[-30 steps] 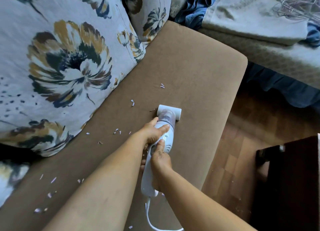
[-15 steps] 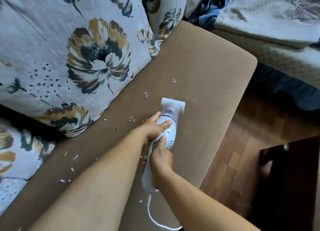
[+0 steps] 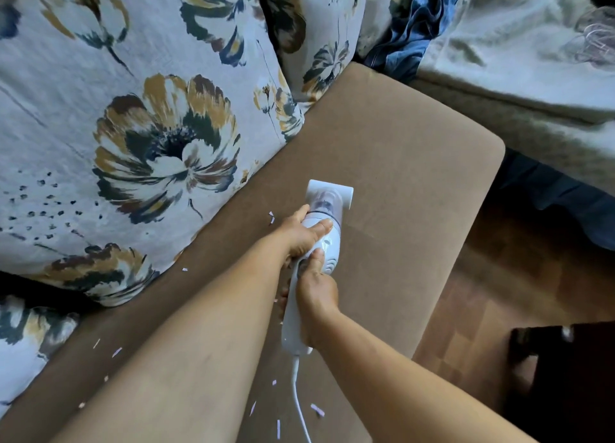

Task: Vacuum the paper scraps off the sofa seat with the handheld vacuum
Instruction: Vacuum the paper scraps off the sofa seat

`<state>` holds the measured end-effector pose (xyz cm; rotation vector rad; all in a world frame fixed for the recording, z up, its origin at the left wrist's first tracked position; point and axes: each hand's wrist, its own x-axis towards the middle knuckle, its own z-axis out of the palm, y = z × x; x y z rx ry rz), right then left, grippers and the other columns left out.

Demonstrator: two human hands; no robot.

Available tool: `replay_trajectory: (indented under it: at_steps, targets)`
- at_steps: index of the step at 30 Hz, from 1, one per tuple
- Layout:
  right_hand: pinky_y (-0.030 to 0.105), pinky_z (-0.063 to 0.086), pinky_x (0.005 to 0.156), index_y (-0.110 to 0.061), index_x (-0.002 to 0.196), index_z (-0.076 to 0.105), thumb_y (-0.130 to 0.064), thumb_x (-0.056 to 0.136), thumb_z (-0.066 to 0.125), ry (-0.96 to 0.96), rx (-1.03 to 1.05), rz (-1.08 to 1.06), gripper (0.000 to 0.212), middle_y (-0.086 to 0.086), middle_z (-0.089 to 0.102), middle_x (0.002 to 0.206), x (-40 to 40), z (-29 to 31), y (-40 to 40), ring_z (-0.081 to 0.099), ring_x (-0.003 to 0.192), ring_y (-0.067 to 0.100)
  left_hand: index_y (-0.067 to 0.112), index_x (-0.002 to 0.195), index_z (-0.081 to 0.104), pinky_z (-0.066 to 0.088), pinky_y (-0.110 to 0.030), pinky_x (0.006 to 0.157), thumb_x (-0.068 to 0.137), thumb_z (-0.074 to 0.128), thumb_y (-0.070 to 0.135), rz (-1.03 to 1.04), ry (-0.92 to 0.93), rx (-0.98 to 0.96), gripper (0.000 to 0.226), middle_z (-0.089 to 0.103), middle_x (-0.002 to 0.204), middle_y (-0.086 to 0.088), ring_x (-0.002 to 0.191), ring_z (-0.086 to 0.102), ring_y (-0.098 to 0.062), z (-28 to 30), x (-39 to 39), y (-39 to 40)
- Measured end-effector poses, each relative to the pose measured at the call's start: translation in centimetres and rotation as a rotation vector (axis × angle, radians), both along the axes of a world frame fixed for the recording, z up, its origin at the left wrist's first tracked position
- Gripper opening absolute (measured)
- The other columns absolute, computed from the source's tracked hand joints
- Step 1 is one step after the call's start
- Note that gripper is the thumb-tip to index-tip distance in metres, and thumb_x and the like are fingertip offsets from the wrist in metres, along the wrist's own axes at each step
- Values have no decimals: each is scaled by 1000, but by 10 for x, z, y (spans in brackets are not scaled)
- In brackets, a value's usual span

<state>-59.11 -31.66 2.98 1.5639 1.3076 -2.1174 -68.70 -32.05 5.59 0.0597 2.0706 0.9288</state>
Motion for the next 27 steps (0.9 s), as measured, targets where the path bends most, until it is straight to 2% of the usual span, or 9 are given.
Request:
replay_trajectory:
  at_steps: [2,5,9,14,18,24,27]
  targets:
    - [43,59,67,-7,66,63,-73,89,26,-7,-16,-2,79,5,60,45,-16,-9,18,60,49,25,38,154,18,42,-34,100,91,57,51,0,10,-18,75,30,156,1,133,45,-27,-6,-15,17]
    - [31,52,51,-9,65,58,-74,88,27,-5,-13,-5,76,6,58,46,-40,-22,44,56,44,23,37,154,18,42,-36,103,91,57,51,19,6,-3,76,33,156,0,132,46,-26,-15,-38,40]
    - [32,50,58,-10,68,60,-73,89,25,12,7,-2,75,5,58,46,-70,-39,74,57,43,22,37,155,15,43,-42,102,93,52,52,16,8,-33,74,33,155,-1,128,50,-33,-27,-69,69]
    - [28,46,51,-8,69,59,-73,89,24,-17,-46,-14,76,6,54,42,-88,-56,82,52,36,20,34,155,16,39,-37,108,92,54,52,14,-24,-54,75,30,157,-1,136,42,-28,-47,-85,79]
    - [29,47,52,-7,64,58,-74,88,25,-53,-41,-10,78,6,55,42,-85,-64,76,53,37,21,36,154,16,40,-40,109,91,54,54,3,-38,-74,76,29,158,0,135,43,-27,-55,-85,74]
    - [28,47,53,-10,68,55,-74,88,25,-73,-39,13,74,4,55,43,-69,-59,64,53,36,20,35,155,14,41,-39,108,92,51,54,-28,-22,-84,75,29,158,0,134,44,-27,-53,-70,58]
    - [25,46,49,-11,68,55,-73,89,25,-71,-51,1,72,5,54,45,-53,-56,46,52,36,20,34,155,15,42,-38,107,93,52,53,-38,-26,-75,75,28,158,-1,135,43,-27,-52,-56,41]
